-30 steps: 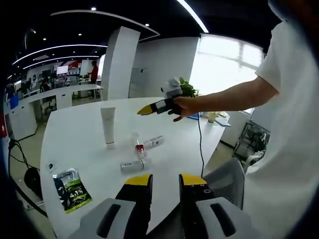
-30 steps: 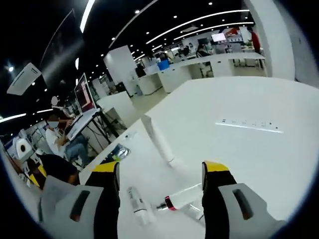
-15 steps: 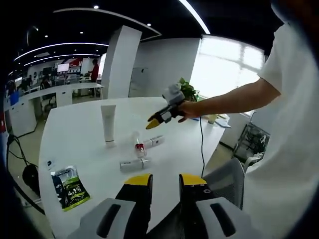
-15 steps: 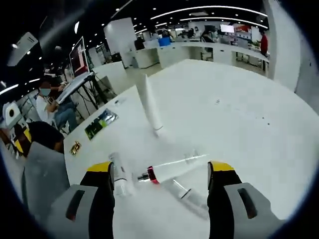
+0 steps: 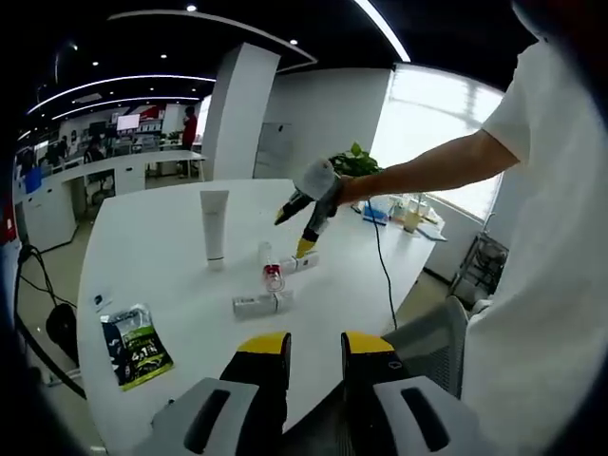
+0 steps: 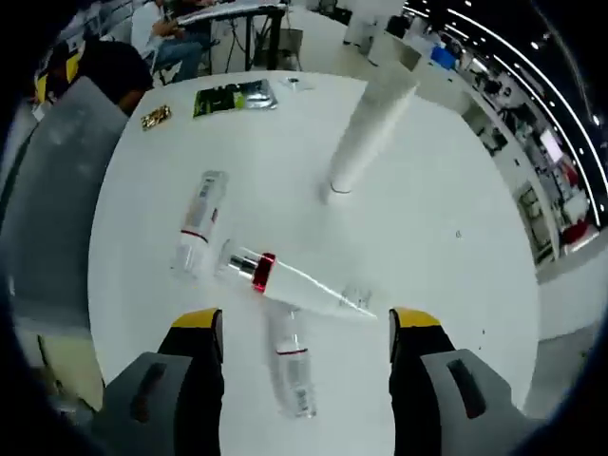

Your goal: Arrange the skincare products in the storage area until every visible bottle or jar stands upright without overlapping.

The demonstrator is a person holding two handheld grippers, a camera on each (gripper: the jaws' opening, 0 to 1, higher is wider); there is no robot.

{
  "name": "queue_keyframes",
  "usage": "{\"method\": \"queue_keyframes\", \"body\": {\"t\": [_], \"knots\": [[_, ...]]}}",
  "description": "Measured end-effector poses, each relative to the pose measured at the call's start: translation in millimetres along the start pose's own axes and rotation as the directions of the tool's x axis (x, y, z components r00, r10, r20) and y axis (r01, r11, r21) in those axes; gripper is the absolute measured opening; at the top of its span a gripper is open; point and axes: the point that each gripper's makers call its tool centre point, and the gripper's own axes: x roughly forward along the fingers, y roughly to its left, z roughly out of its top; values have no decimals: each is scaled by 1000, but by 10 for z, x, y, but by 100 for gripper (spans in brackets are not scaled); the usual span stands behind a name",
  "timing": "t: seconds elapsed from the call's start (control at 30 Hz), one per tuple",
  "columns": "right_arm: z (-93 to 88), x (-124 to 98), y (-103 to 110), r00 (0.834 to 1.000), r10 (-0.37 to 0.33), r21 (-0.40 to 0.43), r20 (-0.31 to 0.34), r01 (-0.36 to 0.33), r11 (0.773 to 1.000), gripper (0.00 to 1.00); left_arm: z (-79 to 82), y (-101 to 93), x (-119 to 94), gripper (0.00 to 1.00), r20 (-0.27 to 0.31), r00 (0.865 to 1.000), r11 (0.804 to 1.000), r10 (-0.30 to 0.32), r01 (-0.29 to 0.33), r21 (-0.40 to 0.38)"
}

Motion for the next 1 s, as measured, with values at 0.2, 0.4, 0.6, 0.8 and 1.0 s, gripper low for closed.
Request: {"method": "queue_keyframes", "body": {"t": [0.2,0.4,0.6,0.8,1.0], "knots": [[22,262,-82,996,11,-131,-87,-22,991,73,29,29,-8,22,-1,1000,1000,26,-26,-8],[86,400,-66,994,49,-289,-93,-74,954,69,-51,77,-65,22,-33,998,999,54,-54,-1],[66,526,41,982,121,-399,-146,-170,901,67,-61,98,-103,22,-47,995,996,85,-86,-15],[45,645,106,968,153,-461,-201,-231,857,62,-63,75,-95,22,-67,993,995,101,-102,-7],[-36,757,206,953,179,-476,-243,-278,834,61,-51,-5,-68,22,-77,993,996,85,-86,-5]]}}
